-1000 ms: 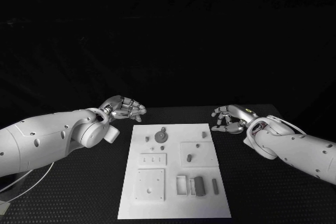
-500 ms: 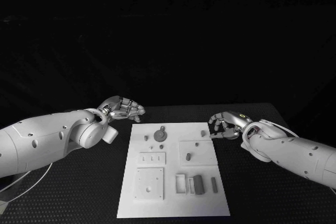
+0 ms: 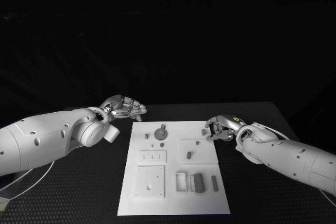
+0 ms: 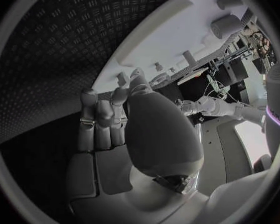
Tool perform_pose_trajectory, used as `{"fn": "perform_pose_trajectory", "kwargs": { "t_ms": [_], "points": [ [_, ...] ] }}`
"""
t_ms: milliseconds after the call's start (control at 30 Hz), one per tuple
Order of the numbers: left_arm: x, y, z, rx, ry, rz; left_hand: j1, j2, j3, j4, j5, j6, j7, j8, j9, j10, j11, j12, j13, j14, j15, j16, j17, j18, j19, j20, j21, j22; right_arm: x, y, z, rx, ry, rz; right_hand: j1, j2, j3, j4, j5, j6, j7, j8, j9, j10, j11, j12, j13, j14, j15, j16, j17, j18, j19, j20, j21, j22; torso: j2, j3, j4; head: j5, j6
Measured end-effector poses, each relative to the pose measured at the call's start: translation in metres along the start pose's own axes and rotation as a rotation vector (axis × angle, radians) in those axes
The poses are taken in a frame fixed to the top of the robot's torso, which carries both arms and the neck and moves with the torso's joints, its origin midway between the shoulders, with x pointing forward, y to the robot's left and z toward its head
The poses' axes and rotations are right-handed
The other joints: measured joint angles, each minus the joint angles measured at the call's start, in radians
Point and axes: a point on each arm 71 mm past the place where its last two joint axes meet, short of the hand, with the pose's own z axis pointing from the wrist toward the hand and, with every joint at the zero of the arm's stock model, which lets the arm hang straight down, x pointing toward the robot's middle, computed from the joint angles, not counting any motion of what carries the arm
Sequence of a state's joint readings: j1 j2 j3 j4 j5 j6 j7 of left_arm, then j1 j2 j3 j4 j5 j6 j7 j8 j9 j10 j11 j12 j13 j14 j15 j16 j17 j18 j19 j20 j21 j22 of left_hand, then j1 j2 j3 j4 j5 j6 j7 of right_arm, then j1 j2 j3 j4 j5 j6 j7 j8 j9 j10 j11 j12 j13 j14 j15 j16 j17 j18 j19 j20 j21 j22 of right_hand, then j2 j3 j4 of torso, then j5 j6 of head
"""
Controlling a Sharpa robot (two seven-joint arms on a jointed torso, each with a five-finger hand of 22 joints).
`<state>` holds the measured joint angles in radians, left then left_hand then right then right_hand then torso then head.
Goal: Assemble the parts on the task board
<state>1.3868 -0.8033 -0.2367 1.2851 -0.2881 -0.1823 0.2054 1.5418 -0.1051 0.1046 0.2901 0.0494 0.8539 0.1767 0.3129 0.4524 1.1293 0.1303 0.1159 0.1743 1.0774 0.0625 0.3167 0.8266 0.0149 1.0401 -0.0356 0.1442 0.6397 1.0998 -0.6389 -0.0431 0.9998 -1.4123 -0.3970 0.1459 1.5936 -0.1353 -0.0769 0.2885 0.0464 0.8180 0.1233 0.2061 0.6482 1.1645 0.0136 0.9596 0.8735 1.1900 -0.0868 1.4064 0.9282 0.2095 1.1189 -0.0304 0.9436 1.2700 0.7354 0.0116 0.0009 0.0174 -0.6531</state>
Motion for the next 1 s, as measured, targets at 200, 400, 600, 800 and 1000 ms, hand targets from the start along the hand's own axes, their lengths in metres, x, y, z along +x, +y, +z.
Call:
{"fn": "perform_pose_trajectory", "kwargs": {
  "t_ms": [200,400,600,800,1000],
  "points": [
    [0.001,0.000,0.000,0.000,0.005,-0.001,0.000,0.000,0.000,0.000,0.000,0.000,0.000,0.000,0.000,0.000,0.000,0.000,0.000,0.000,0.000,0.000,0.000,0.000,0.000,0.000,0.000,0.000,0.002,0.002,0.003,0.000,0.001,-0.008,0.033,0.055,-0.063,0.001,0.000,0.020,0.002,0.000,0.008,-0.073,0.004,0.163,0.145,-0.011,-0.001,0.042,0.034,0.000,-0.001,-0.006,0.022,0.021,0.000,-0.0027,0.0008,0.002,-0.003],
    [0.000,0.000,-0.001,-0.001,0.005,-0.002,0.000,0.000,0.000,0.000,0.000,0.000,0.000,0.000,0.000,0.000,0.000,0.000,0.000,0.000,0.000,0.000,0.001,0.000,0.000,0.000,0.000,0.000,0.002,0.001,0.006,0.003,0.001,-0.016,0.050,0.087,-0.109,0.002,0.000,0.020,0.002,0.000,0.009,-0.091,0.006,0.196,0.176,-0.013,0.001,0.048,0.043,0.000,-0.007,-0.011,0.031,0.029,0.000,-0.0031,0.0006,0.004,-0.003],
    [0.002,0.000,-0.002,0.000,0.011,-0.003,0.000,0.000,0.000,0.000,0.000,0.000,0.000,0.000,0.000,0.000,0.000,0.000,0.000,0.000,0.000,0.000,0.001,0.000,0.000,0.000,0.000,0.000,0.004,0.000,0.009,0.012,0.000,-0.021,0.061,0.100,-0.135,0.003,0.000,0.020,0.002,-0.006,0.009,-0.096,0.008,0.202,0.182,-0.014,0.002,0.052,0.041,-0.001,-0.008,-0.011,0.032,0.030,0.000,-0.0031,-0.0001,0.006,-0.001],
    [0.003,0.000,-0.003,0.001,0.014,-0.004,0.000,0.000,0.000,0.000,0.000,0.000,0.000,0.000,0.000,0.000,0.000,0.000,0.000,0.000,0.000,0.000,0.002,0.000,0.000,0.000,0.000,0.001,0.007,0.002,0.012,0.013,0.002,-0.017,0.067,0.120,-0.143,0.003,0.000,0.019,0.002,-0.006,0.010,-0.104,0.016,0.205,0.185,-0.015,0.004,0.052,0.041,-0.009,-0.008,-0.010,0.032,0.030,0.000,-0.0020,-0.0001,0.010,-0.005],
    [0.003,-0.001,-0.003,0.001,0.015,-0.005,0.000,0.000,0.000,0.000,0.000,-0.007,0.007,-0.005,-0.001,-0.006,0.006,-0.004,0.001,0.000,0.000,-0.004,0.004,0.000,0.000,0.000,0.000,0.001,0.010,0.002,0.012,0.013,0.008,-0.016,0.073,0.157,-0.150,0.004,0.000,0.022,0.000,-0.006,0.014,-0.105,0.017,0.205,0.176,-0.016,0.005,0.052,0.039,-0.011,-0.008,-0.010,0.032,0.030,0.002,-0.0009,0.0006,0.014,-0.009]
  ]
}}
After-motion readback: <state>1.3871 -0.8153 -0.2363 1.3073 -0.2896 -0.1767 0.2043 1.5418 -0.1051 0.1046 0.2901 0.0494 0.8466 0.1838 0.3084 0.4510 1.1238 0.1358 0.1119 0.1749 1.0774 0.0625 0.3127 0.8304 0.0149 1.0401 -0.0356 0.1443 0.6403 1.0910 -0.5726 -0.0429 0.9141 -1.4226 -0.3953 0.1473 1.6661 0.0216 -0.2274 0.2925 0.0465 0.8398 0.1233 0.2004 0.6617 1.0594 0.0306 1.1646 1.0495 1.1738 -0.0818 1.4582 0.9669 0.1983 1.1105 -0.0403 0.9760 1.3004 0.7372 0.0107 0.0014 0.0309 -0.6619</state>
